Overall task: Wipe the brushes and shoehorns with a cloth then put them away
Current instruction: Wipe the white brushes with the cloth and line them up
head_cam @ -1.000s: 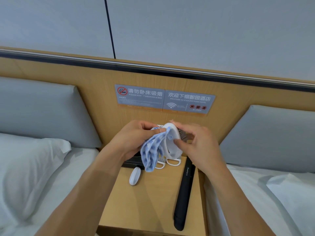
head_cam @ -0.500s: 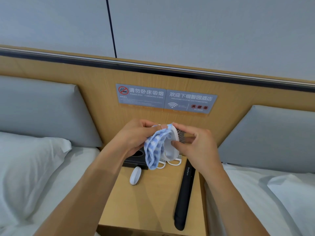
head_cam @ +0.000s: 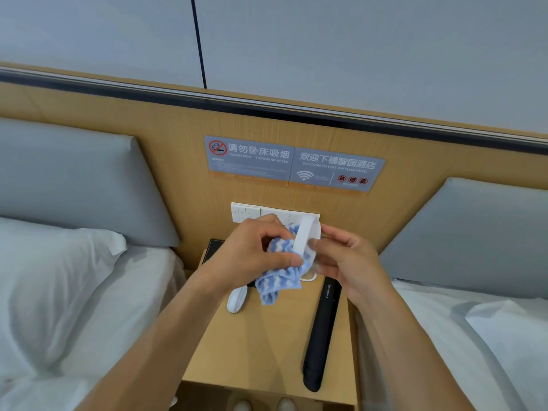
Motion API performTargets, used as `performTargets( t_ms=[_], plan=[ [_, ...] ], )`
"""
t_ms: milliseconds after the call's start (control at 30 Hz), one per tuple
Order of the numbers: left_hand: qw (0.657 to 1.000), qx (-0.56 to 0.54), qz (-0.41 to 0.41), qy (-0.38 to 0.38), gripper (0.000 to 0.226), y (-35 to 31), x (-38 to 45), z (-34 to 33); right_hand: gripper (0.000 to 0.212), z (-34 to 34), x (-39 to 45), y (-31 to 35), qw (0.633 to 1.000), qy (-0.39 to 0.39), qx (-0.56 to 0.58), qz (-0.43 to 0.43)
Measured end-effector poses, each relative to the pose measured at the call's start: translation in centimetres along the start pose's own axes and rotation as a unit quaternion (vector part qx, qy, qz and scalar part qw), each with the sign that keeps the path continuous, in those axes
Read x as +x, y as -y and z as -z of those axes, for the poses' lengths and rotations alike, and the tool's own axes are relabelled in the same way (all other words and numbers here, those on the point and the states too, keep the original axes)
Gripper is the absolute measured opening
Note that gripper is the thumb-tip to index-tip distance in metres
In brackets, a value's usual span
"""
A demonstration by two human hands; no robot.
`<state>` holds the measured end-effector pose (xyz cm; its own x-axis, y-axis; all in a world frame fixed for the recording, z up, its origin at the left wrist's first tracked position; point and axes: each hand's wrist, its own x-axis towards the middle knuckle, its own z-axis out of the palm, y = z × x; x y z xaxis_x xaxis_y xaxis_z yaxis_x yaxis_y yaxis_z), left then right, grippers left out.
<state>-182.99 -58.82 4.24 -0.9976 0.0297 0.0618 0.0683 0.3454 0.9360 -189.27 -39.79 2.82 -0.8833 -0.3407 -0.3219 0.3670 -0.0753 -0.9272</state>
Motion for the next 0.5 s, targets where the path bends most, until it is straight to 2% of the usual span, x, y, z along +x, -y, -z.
performTargets(
  t_ms=[133, 300, 400, 500],
  plan=[
    [0.997, 0.057, -0.040, -0.008, 0.030, 0.7, -0.1, -0.7, 0.028, 0.7, 1.0, -0.4, 0.998, 0.020, 0.030, -0.050],
    [0.980, 0.163, -0.110, -0.005, 0.031, 1.9, 0.1, -0.1, 0.030, 1.2, 2.3, -1.3, 0.993, 0.036, 0.040, -0.101],
    [0.987, 0.128, -0.081, -0.046, 0.029, 3.4, 0.0, 0.6, 0.035, 1.4, 2.9, -2.6, 0.989, 0.028, 0.071, -0.124],
    [0.986, 0.087, -0.014, -0.142, 0.029, 5.5, -0.4, 1.2, 0.042, 1.6, 3.3, -4.5, 0.984, 0.015, 0.098, -0.148]
  ],
)
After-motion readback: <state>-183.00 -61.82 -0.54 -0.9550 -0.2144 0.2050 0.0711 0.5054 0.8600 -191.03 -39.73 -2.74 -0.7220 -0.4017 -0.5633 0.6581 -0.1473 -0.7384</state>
